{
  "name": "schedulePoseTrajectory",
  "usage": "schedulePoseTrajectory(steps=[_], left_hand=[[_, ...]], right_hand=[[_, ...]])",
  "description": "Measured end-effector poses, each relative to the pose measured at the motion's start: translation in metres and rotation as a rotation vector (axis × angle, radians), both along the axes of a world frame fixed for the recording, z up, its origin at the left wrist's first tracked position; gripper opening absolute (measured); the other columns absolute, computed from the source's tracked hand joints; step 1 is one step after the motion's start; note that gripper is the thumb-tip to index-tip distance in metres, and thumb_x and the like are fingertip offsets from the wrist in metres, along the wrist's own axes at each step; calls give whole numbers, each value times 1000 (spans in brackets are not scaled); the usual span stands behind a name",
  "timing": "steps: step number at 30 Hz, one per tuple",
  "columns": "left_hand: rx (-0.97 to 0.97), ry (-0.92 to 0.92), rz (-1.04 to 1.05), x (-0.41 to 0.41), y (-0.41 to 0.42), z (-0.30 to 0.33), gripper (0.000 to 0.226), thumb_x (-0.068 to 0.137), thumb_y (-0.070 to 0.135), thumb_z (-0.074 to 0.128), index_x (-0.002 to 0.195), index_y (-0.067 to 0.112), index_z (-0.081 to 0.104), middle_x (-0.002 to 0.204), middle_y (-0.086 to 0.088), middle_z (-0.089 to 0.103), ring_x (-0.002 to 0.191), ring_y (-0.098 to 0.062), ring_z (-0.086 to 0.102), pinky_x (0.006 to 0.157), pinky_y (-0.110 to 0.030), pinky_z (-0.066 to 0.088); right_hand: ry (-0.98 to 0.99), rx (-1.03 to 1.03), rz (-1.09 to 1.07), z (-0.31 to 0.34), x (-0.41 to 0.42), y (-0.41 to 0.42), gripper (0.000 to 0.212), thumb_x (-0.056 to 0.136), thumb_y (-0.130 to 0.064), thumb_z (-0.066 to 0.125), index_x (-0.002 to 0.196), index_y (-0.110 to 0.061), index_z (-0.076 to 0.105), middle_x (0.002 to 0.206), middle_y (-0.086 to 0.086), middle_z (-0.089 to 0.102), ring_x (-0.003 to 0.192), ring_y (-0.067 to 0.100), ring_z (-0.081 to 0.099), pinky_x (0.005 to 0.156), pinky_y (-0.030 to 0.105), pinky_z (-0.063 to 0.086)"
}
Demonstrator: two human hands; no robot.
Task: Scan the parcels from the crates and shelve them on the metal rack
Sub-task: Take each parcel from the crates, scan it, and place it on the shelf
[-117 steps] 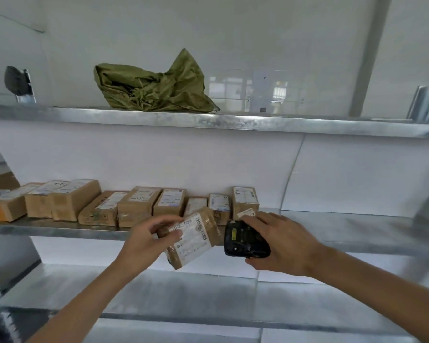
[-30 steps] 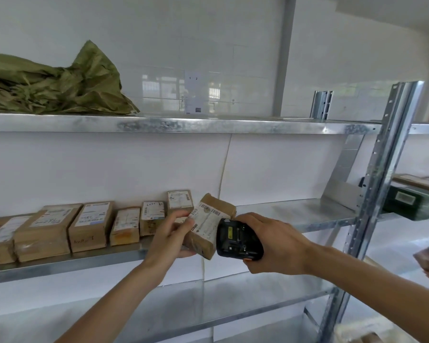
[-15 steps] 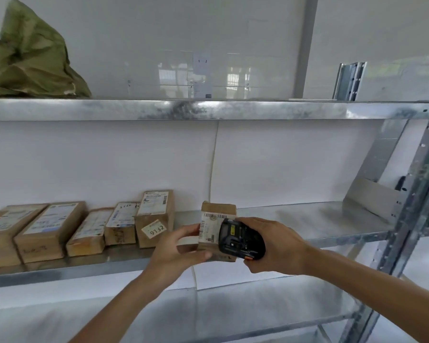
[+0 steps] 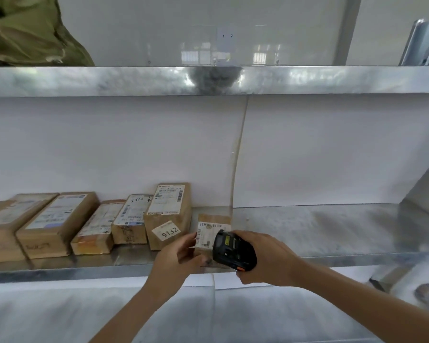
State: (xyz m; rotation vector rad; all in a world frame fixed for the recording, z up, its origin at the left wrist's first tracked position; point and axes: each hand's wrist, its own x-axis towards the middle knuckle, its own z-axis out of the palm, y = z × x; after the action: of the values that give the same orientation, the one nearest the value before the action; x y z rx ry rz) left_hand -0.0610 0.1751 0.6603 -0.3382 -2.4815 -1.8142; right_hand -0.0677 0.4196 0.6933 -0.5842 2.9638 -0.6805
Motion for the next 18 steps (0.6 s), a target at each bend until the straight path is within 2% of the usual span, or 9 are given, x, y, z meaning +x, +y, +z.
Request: schedulePoseTrajectory(steps=[4, 7, 10, 13, 14, 16, 18], left_hand=[[-1, 36, 54, -12, 6, -7, 39, 93, 5, 70, 119, 34, 65, 110, 24, 74, 107, 2, 68, 86, -13, 53], [-40, 70, 99, -19, 16, -9, 42, 95, 10, 68, 115, 46, 60, 109, 32, 71, 107, 6, 66, 90, -16, 53], [-73, 95, 144, -25, 23, -9, 47, 96, 10, 66, 112, 53, 55, 106, 39, 68, 106, 9, 64, 91, -16, 52], [-109, 115, 167, -33, 29, -10, 47, 97, 9, 65, 114, 50, 50, 95, 44, 65, 99, 23, 57, 84, -5, 47], [-110, 118, 174, -34, 32, -10, 46, 97, 10, 65, 118, 47, 48, 97, 42, 63, 98, 27, 55, 83, -3, 45], [-115, 130, 187, -40, 34, -12, 47, 96, 11, 66, 125, 44, 48, 109, 39, 58, 101, 27, 54, 88, -4, 46], [-122, 134, 198, -44, 36, -14, 46, 96, 11, 66, 126, 43, 50, 112, 37, 59, 104, 23, 56, 89, -5, 45]], right_hand=[[-3, -16, -10, -2, -19, 0, 67, 63, -42, 77, 126, -45, 53, 105, -19, 67, 92, 9, 63, 75, 33, 56], [1, -23, -7, -2, -31, 2, 68, 63, -45, 76, 127, -43, 53, 107, -19, 67, 94, 8, 64, 78, 32, 56], [0, -35, -1, -2, -41, 5, 67, 63, -39, 78, 126, -41, 56, 106, -17, 69, 94, 9, 64, 78, 34, 57], [-13, -49, 2, -3, -50, 9, 65, 65, -36, 80, 126, -40, 57, 104, -18, 70, 92, 6, 64, 78, 34, 57], [-16, -51, 4, -4, -53, 10, 65, 64, -37, 80, 125, -41, 57, 103, -18, 69, 92, 6, 64, 78, 34, 58], [-14, -54, 11, -6, -59, 12, 65, 62, -39, 77, 123, -42, 56, 102, -18, 69, 91, 7, 65, 79, 38, 58], [-13, -58, 17, -7, -64, 14, 64, 62, -39, 77, 122, -42, 56, 101, -17, 69, 90, 7, 65, 79, 39, 58]])
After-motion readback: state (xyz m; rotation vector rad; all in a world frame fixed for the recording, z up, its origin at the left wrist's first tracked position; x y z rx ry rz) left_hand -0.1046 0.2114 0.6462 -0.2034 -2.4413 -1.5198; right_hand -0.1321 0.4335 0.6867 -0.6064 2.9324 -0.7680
